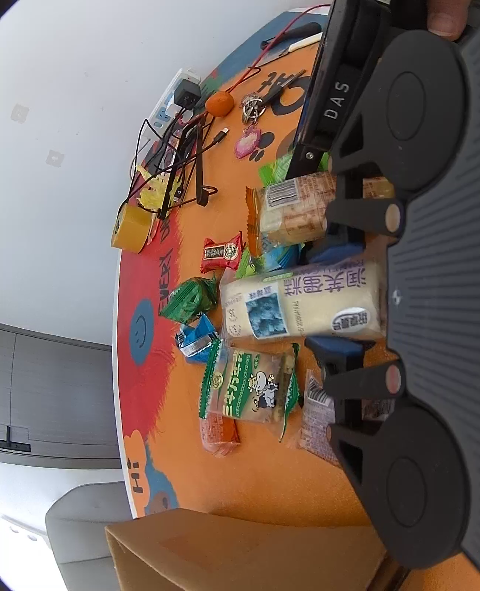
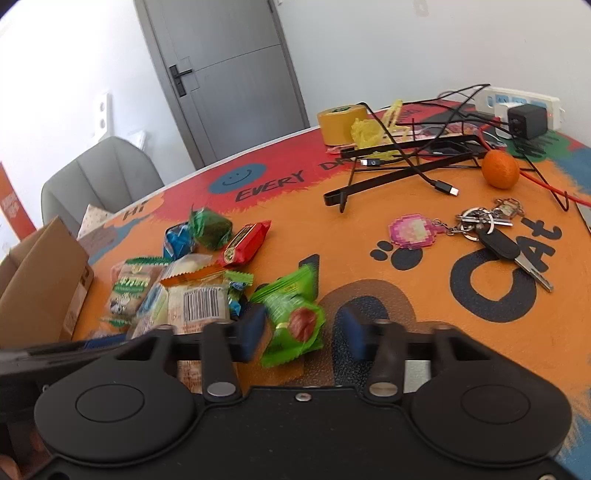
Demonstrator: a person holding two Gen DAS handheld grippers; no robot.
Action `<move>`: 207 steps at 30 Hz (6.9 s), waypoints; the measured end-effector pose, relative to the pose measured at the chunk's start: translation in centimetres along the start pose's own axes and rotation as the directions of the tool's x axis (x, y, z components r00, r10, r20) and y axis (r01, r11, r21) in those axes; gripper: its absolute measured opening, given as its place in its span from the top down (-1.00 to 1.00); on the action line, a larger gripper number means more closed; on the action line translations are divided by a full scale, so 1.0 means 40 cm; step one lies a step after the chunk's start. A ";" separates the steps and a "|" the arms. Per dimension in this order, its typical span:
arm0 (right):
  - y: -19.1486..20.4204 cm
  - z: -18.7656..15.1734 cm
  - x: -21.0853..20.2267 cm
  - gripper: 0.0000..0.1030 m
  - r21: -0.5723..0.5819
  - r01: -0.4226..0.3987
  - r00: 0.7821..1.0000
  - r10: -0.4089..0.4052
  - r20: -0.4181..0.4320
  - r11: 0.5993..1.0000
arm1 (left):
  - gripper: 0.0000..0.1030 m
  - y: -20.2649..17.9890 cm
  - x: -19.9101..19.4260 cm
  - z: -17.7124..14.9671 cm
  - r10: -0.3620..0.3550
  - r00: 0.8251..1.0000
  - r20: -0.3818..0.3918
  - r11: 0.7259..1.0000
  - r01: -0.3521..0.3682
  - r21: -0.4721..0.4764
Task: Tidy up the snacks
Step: 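Grasp cream cake bar with left tool while right tool grasps green date packet, then carry cake bar and green packet into the cardboard box and release both, then withdraw both tools from the box toward the remaining snacks, then grasp white-and-orange bread packet with right tool while left tool approaches purple packet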
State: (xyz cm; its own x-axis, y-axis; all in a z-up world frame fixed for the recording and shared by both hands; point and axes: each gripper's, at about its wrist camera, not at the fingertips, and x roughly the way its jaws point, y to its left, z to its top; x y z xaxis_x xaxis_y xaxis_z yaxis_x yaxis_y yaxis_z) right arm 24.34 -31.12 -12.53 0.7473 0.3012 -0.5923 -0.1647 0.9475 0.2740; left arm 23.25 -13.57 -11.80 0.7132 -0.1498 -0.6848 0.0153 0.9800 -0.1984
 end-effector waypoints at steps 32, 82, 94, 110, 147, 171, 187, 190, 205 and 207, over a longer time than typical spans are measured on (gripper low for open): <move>0.105 0.038 -0.176 0.44 0.015 -0.033 0.993 0.031 0.112 0.999 | 0.45 0.077 -0.243 0.041 -0.135 0.982 0.134 0.990 0.139 -0.017; 0.540 0.064 -0.155 0.44 -0.207 -0.332 0.932 0.354 0.080 0.920 | 0.15 0.458 -0.458 0.033 0.197 0.949 0.247 0.944 -0.116 -0.310; 0.571 0.054 -0.141 -0.04 -0.223 -0.318 0.937 0.341 0.074 0.922 | -0.72 0.460 -0.492 0.015 0.255 0.926 0.277 0.935 -0.164 -0.313; 0.421 0.031 -0.191 -0.84 -0.132 -0.228 0.960 0.246 0.137 0.965 | -0.91 0.350 -0.467 0.001 0.196 0.937 0.290 0.969 -0.140 -0.203; 0.085 -0.057 -0.279 -0.99 -0.040 -0.122 0.968 0.128 0.215 0.992 | -0.91 0.130 -0.367 -0.080 0.080 0.968 0.238 0.995 -0.063 -0.080; 0.029 -0.109 -0.181 -0.38 -0.041 -0.135 0.988 0.137 0.073 0.990 | -0.26 0.076 -0.246 -0.117 0.059 0.982 0.181 0.996 -0.044 -0.083; 0.043 -0.095 -0.097 0.05 -0.053 -0.138 0.990 0.138 0.001 0.989 | -0.21 0.068 -0.159 -0.069 0.119 0.976 0.183 0.990 -0.104 -0.093; 0.038 -0.090 -0.091 0.23 -0.061 -0.129 0.992 0.129 -0.003 0.990 | -0.21 0.064 -0.148 -0.067 0.122 0.977 0.176 0.990 -0.108 -0.086; -0.033 -0.083 -0.105 0.29 -0.001 -0.060 0.998 0.060 0.028 0.998 | -0.21 0.045 -0.088 -0.076 0.216 0.960 0.177 0.976 -0.211 -0.043; -0.031 -0.084 -0.106 0.29 -0.004 -0.058 0.998 0.058 0.030 0.998 | -0.21 0.046 -0.083 -0.078 0.221 0.959 0.177 0.975 -0.218 -0.036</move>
State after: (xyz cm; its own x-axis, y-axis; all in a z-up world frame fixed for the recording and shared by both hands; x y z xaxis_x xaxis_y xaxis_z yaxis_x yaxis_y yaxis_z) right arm 19.20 -33.22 -12.93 0.7554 0.3521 -0.5527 -0.2101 0.9290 0.3047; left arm 18.72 -11.70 -12.07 0.8114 0.0965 -0.5764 -0.1658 0.9837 -0.0688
